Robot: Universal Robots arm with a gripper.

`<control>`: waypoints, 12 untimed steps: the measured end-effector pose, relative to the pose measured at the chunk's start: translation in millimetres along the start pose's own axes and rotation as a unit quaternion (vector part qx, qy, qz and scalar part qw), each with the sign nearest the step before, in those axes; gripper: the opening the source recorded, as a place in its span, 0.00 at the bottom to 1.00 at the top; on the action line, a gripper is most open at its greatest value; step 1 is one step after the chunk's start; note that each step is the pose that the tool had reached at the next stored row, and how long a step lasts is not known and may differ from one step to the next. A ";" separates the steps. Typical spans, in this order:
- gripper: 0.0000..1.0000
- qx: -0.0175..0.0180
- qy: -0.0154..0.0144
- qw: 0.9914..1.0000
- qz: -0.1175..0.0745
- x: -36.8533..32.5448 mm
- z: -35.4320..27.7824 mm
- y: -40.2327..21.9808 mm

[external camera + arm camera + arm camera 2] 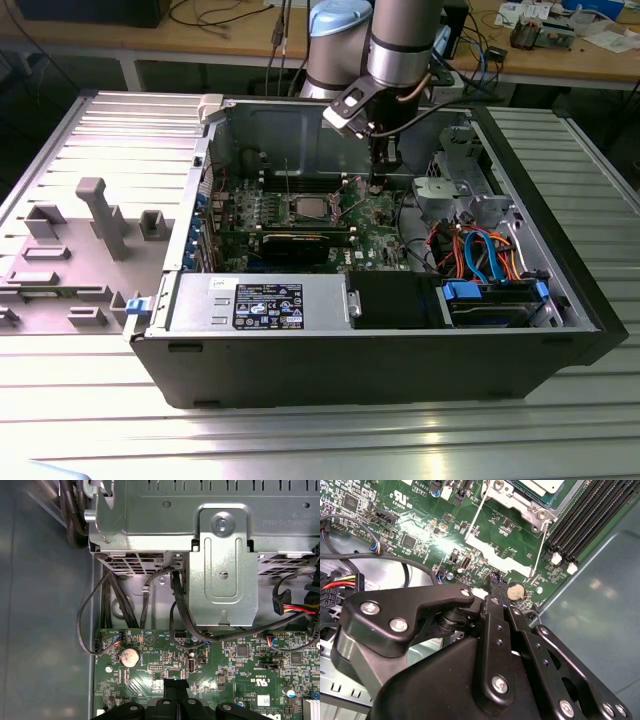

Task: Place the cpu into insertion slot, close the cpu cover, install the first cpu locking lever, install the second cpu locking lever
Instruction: 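Close the cpu cover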

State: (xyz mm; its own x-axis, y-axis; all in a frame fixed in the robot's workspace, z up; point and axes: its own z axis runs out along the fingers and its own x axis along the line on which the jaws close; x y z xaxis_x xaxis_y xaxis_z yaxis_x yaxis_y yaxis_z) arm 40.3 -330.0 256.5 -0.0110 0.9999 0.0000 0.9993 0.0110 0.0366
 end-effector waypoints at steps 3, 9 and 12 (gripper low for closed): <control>0.11 0.000 0.000 1.000 0.000 0.0 0.1 0.0; 0.11 0.000 0.000 1.000 0.000 0.0 0.2 0.0; 0.11 0.000 0.000 1.000 0.000 0.1 1.5 0.0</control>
State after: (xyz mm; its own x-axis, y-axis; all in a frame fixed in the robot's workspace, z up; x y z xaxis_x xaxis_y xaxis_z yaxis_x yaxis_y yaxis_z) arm 40.3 -330.0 255.1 -0.0110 0.9999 0.0004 0.9993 0.0110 0.0368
